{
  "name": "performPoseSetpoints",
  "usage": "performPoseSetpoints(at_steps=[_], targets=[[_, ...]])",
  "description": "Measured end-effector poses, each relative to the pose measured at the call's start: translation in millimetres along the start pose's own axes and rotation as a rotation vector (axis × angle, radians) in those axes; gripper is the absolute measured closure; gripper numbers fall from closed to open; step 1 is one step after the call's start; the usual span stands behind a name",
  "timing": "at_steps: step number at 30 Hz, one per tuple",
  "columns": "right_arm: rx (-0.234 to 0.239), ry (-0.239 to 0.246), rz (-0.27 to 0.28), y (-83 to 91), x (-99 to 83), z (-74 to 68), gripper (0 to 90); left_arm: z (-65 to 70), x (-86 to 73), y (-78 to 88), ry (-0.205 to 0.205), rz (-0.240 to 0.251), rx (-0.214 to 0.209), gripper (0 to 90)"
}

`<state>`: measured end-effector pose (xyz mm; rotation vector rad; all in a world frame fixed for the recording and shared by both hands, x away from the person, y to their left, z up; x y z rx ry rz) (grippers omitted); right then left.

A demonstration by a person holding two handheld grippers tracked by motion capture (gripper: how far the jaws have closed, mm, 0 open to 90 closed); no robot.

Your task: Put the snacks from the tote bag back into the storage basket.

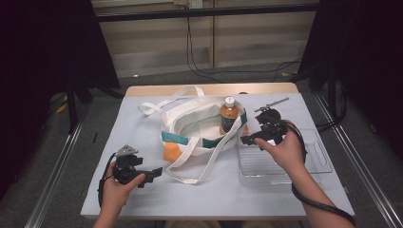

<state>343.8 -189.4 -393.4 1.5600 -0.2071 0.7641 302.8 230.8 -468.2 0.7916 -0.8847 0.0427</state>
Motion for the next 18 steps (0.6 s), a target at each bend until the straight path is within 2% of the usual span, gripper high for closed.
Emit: performPoseSetpoints(at_steps=[2, 5, 11, 18], targets=[[0.014, -0.004, 0.006, 1.6, 7.1, -0.2, 10.5, 0.0, 0.2, -1.1, 0.003, 0.004, 0.004, 3.5], [-0.001, 0.004, 0.002, 1.0, 13.1, 0.0, 10.7, -0.1, 0.2, -2.3, -0.004, -0.009, -0.005, 3.5], [-0.015, 0.012, 0.002, -0.9, 21.8, 0.0, 11.1, 0.0, 0.9, -2.8, 0.0, -0.001, -0.001, 3.5], [0.003, -0.003, 0.03, -5.1, 33.7, -1.1, 12.5, -0.4, 0.3, -3.2, 0.004, -0.007, -0.003, 3.5]])
Point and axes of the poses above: each handheld gripper's, and its own axes: y roughly backward along the jaws, x roughly out of its top, z roughly to its right, the point moved 2 cm from there along -y, roughly forward along the jaws, and after that the axes turned 12 degrees about -x, right-handed, at the moved point
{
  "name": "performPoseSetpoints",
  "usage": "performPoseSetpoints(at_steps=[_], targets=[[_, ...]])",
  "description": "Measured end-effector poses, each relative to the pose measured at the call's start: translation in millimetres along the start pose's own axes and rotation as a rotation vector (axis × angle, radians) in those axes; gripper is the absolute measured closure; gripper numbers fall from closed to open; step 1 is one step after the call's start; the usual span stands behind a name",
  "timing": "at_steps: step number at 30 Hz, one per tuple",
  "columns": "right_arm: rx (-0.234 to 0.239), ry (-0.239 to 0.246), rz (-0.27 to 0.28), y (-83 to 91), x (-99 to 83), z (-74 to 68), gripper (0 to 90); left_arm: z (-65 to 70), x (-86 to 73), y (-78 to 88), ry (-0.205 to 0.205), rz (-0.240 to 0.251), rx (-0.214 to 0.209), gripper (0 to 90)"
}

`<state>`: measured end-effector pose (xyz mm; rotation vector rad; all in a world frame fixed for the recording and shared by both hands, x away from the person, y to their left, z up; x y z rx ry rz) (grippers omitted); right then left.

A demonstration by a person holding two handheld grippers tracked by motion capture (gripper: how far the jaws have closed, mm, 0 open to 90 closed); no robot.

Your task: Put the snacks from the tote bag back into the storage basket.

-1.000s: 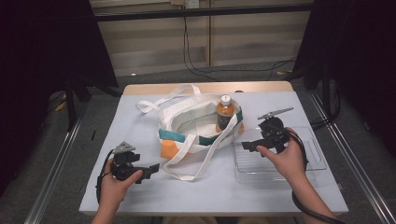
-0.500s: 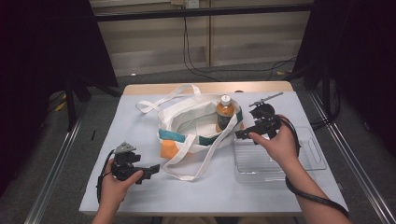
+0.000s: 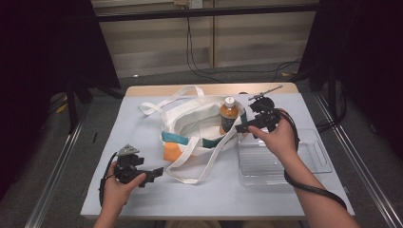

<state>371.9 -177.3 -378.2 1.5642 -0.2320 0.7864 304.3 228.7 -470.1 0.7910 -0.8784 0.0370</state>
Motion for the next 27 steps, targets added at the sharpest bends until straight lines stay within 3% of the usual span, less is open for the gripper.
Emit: performPoseSetpoints(at_steps=[6, 22, 27], targets=[[-0.002, -0.011, 0.01, -5.1, 9.1, -1.6, 13.8, -0.4, 0.0, 0.1, 0.002, -0.002, -0.003, 3.5], [-0.023, 0.016, -0.002, -16.1, 36.2, -8.8, 14.8, -0.6, 0.0, -1.5, -0.004, -0.016, -0.011, 3.5], [-0.045, 0.047, -0.028, -22.0, 44.9, -15.1, 14.8, -0.4, 0.3, -1.7, -0.001, -0.01, -0.009, 3.5]])
Point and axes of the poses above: each handheld gripper's, and its own axes: y roughly backward along the jaws, x roughly out of its top, z roughly to its right, the point moved 2 cm from there along -y, roughly forward along the jaws, and after that the axes turned 12 degrees about -x, right-handed, at the moved point
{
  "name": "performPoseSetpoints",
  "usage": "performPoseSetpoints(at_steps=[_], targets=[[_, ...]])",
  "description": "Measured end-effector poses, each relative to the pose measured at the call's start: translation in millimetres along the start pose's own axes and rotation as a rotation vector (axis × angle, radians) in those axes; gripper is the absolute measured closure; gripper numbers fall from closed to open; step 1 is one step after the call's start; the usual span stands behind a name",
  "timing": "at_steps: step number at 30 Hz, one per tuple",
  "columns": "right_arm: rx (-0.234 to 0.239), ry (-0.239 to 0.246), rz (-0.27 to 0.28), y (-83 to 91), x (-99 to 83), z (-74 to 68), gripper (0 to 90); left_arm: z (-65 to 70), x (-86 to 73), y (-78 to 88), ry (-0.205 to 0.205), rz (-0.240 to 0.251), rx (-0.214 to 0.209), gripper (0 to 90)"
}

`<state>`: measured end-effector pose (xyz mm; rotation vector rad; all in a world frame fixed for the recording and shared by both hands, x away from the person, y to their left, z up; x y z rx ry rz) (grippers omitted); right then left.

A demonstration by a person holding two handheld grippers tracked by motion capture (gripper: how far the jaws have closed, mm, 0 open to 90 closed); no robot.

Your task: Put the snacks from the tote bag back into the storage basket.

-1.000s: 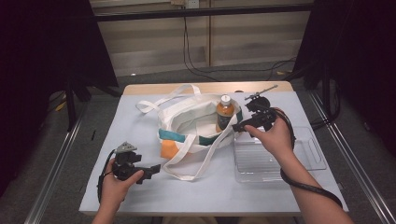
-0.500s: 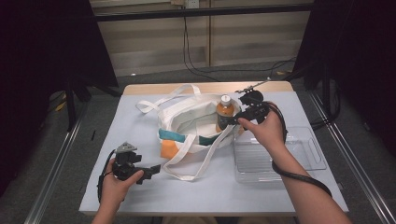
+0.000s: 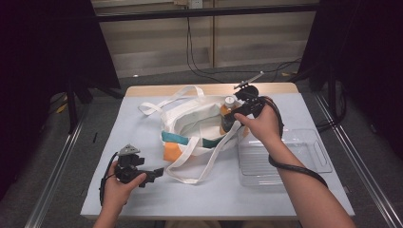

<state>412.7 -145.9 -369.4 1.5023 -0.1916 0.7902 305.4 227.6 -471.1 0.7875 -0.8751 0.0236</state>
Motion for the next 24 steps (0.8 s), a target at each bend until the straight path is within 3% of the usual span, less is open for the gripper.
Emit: performPoseSetpoints(at_steps=[8, 11, 18, 24], targets=[[-0.042, 0.023, -0.048, -6.9, 16.4, -4.4, 15.2, 1.1, -0.2, -2.2, -0.003, -0.008, 0.003, 3.5], [-0.039, 0.022, -0.057, -9.4, 19.4, -4.8, 15.4, -0.4, -0.5, -1.3, -0.013, -0.028, 0.003, 3.5], [-0.047, -0.002, -0.1, -19.5, 26.9, -4.7, 16.2, -0.8, -0.6, -2.2, -0.008, -0.019, 0.007, 3.6], [-0.053, 0.009, -0.133, -26.3, 31.4, -9.3, 17.1, -1.5, -0.8, -2.1, -0.011, -0.026, 0.006, 3.5]])
Point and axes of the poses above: each handheld gripper's, and its own axes: y roughly backward along the jaws, x roughly out of its top, z roughly to its right, the point moved 2 cm from there along -y, roughly forward along the jaws, and after that the axes turned 12 degrees about -x, right-handed, at the moved point
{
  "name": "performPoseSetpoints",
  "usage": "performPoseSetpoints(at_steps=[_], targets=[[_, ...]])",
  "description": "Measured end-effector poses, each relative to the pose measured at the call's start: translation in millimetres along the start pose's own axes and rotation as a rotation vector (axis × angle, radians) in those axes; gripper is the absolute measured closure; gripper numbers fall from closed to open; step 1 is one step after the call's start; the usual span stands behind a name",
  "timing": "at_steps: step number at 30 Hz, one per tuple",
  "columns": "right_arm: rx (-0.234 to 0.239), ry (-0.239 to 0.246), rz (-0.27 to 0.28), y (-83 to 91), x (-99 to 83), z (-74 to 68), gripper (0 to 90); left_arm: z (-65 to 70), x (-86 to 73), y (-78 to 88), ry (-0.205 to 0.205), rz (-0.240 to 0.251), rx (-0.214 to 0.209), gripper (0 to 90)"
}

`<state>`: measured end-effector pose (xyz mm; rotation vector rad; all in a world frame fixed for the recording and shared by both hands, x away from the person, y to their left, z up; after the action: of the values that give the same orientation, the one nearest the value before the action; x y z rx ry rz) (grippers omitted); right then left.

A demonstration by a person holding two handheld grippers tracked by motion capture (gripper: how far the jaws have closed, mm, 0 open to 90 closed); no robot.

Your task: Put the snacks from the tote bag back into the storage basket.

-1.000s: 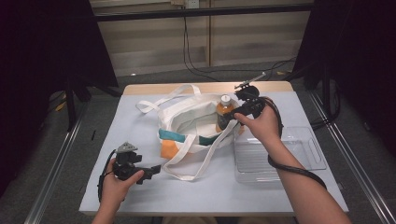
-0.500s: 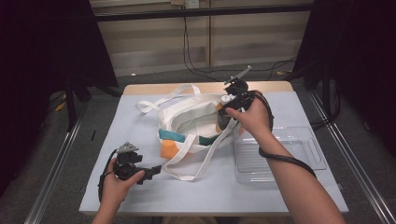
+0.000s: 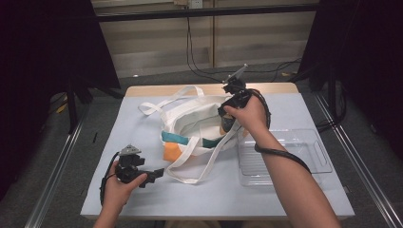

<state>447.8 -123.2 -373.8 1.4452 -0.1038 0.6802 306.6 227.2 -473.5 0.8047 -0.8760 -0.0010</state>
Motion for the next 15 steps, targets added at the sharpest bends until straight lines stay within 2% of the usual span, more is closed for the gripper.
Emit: performPoseSetpoints(at_steps=[10, 11, 14, 15], targets=[[0.001, -0.01, -0.056, -6.8, 6.3, -6.4, 22.3, -1.0, -0.2, 0.1, 0.008, -0.003, 0.001, 3.5], [0.003, -0.026, -0.067, -8.0, 7.0, -7.0, 23.1, -0.9, -0.2, -0.2, 0.013, 0.003, 0.001, 3.5], [0.002, -0.027, -0.076, -9.9, 7.7, -7.0, 23.2, -1.6, -0.5, 0.2, 0.006, -0.008, 0.0, 3.5], [0.005, -0.042, -0.093, -12.0, 7.8, -6.9, 23.7, -1.4, -0.7, -0.1, 0.006, -0.009, 0.002, 3.5]])
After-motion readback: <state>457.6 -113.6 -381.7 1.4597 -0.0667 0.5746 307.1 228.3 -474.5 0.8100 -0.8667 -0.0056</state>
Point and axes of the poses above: each handheld gripper's, and its own axes: y roughly backward along the jaws, x roughly out of its top, z roughly to its right, the point moved 2 cm from there along -y, roughly forward along the jaws, and after that the axes turned 12 degrees about -x, right-handed, at the moved point
